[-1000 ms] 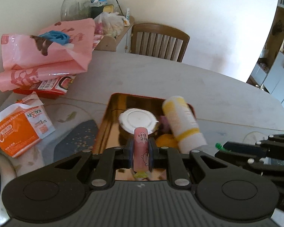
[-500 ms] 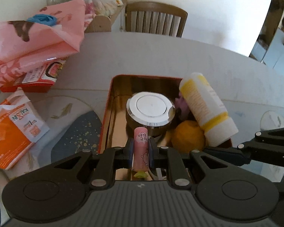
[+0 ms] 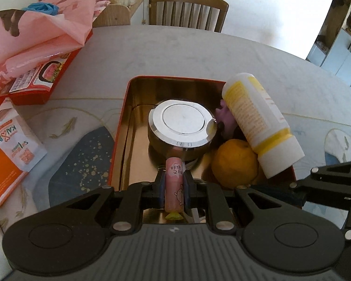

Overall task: Organize rigid objects
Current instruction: 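Lower the marker and cap into the red tin and open both grippers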

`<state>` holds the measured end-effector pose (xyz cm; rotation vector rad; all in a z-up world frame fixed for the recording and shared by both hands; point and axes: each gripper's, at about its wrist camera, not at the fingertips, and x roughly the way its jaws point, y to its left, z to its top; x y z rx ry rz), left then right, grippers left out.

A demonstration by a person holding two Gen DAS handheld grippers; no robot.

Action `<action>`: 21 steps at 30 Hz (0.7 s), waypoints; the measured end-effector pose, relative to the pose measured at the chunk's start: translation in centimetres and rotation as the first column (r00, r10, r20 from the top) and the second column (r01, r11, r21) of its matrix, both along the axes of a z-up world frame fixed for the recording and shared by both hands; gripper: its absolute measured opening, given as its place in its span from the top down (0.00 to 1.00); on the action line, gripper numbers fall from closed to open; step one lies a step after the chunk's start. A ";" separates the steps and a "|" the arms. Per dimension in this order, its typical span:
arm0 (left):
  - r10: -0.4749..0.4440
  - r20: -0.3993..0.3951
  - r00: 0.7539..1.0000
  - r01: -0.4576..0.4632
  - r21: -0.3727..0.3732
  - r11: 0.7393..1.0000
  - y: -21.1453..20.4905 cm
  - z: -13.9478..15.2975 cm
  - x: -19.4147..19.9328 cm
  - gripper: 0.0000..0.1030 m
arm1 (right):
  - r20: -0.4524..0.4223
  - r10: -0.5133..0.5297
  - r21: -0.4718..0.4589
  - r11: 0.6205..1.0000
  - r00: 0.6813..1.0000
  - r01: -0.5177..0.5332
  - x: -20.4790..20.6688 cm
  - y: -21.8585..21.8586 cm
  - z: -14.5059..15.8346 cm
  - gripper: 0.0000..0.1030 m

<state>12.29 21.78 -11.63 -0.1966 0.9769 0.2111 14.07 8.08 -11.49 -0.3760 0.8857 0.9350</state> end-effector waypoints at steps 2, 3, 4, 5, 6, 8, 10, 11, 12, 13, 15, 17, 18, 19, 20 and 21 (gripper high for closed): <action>0.002 -0.001 1.000 -0.002 -0.012 1.000 0.1 0.0 -0.1 0.85 | 0.004 0.000 -0.005 1.000 1.000 0.000 -0.1 -0.1 0.0 0.82; 0.004 -0.001 1.000 -0.004 -0.017 1.000 0.1 0.0 -0.1 0.85 | 0.004 0.001 -0.005 1.000 1.000 -0.001 -0.2 -0.3 -0.1 0.80; 0.005 -0.001 1.000 -0.005 -0.027 1.000 0.2 -0.1 -0.2 0.85 | 0.005 0.000 -0.005 1.000 1.000 0.000 -0.3 -0.4 0.0 0.80; 0.008 -0.002 1.000 -0.009 -0.037 0.999 0.3 -0.1 -0.2 0.85 | 0.008 -0.004 -0.004 1.000 1.000 0.004 -0.3 -0.5 0.1 0.80; 0.012 -0.002 1.000 -0.012 -0.040 0.999 0.3 -0.1 -0.4 0.85 | 0.005 -0.005 0.002 1.000 1.000 0.005 -0.3 -0.7 0.3 0.78; 0.014 0.001 1.000 -0.014 -0.045 0.999 0.3 -0.1 -0.6 0.85 | -0.006 -0.011 0.015 1.000 1.000 0.011 -0.2 -0.9 0.5 0.78; 0.014 0.005 1.000 -0.014 -0.046 0.999 0.2 0.0 -0.9 0.85 | -0.003 -0.017 0.027 0.999 1.000 0.017 -0.3 -1.3 0.9 0.77; 0.013 0.010 1.000 -0.012 -0.046 0.999 0.2 0.2 -1.1 0.85 | -0.007 -0.019 0.034 0.999 1.000 0.019 -0.4 -1.4 1.1 0.77; 0.011 0.017 1.000 -0.010 -0.048 0.999 0.1 0.3 -1.2 0.84 | -0.012 -0.021 0.045 0.999 1.000 0.022 -0.4 -1.6 1.4 0.77; 0.010 0.021 1.000 -0.009 -0.047 0.999 0.0 0.5 -1.4 0.84 | -0.014 -0.025 0.055 0.998 1.000 0.025 -0.4 -1.9 1.6 0.77; 0.005 0.036 0.999 -0.003 -0.040 0.999 -0.2 1.0 -1.8 0.84 | -0.010 -0.029 0.072 0.997 1.000 0.029 -0.6 -2.2 2.2 0.75; 0.003 0.048 0.999 -0.001 -0.034 0.999 -0.5 1.5 -2.2 0.84 | -0.009 -0.038 0.091 0.995 0.999 0.039 -0.7 -2.7 2.7 0.73; 0.002 0.054 0.999 0.000 -0.033 0.999 -0.6 1.7 -2.4 0.84 | -0.010 -0.042 0.100 0.994 0.999 0.043 -0.8 -2.9 3.0 0.71; -0.001 0.063 0.998 0.003 -0.032 0.999 -0.7 2.0 -2.7 0.84 | -0.011 -0.047 0.106 0.993 0.999 0.048 -0.8 -3.2 3.2 0.70; -0.004 0.072 0.997 0.006 -0.028 1.000 -0.9 2.3 -2.9 0.82 | -0.011 -0.049 0.109 0.993 0.999 0.050 -0.9 -3.4 3.4 0.70; -0.006 0.080 0.997 0.007 -0.021 1.000 -1.1 2.6 -3.2 0.79 | -0.009 -0.052 0.113 0.992 0.999 0.052 -1.0 -3.6 3.6 0.70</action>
